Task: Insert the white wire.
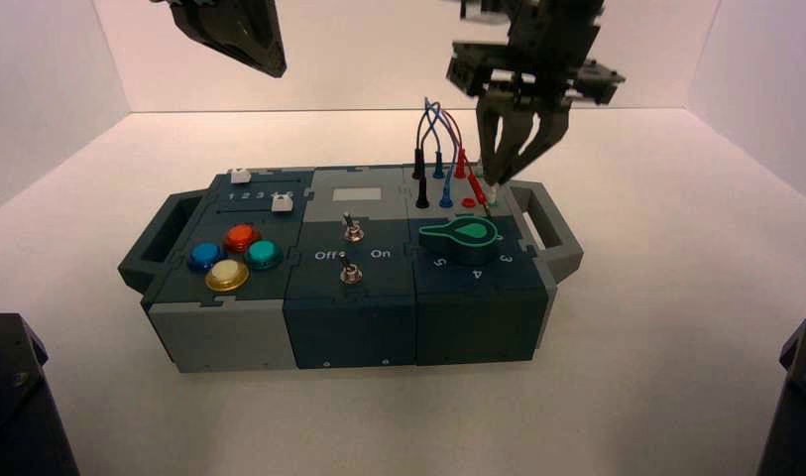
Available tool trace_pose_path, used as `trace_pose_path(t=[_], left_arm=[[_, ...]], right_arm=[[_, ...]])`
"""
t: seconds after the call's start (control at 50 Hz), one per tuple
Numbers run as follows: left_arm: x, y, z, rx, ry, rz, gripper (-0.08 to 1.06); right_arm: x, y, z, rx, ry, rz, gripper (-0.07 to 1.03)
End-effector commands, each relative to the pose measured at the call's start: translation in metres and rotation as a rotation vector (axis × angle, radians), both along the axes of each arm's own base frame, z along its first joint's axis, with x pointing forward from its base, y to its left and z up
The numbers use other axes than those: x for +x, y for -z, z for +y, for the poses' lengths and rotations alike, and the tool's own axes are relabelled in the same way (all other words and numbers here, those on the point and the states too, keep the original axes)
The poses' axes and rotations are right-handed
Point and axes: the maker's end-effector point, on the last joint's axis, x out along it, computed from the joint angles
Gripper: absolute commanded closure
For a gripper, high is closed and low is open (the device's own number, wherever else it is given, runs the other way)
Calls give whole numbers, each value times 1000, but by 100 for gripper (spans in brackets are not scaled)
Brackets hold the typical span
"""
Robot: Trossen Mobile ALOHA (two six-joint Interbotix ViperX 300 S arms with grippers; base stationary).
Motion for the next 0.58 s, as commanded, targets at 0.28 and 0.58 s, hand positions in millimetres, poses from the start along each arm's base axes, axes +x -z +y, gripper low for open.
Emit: trace_pose_path(t=[0.28,0.58], left_arm=[[6,-13,-5,-18,8,-33,100],[6,-13,-5,-16,7,-30,100]], right_arm=[[-16,-29,5,20,-21,17,80],[-33,-15,-7,-17,-22,77,74]])
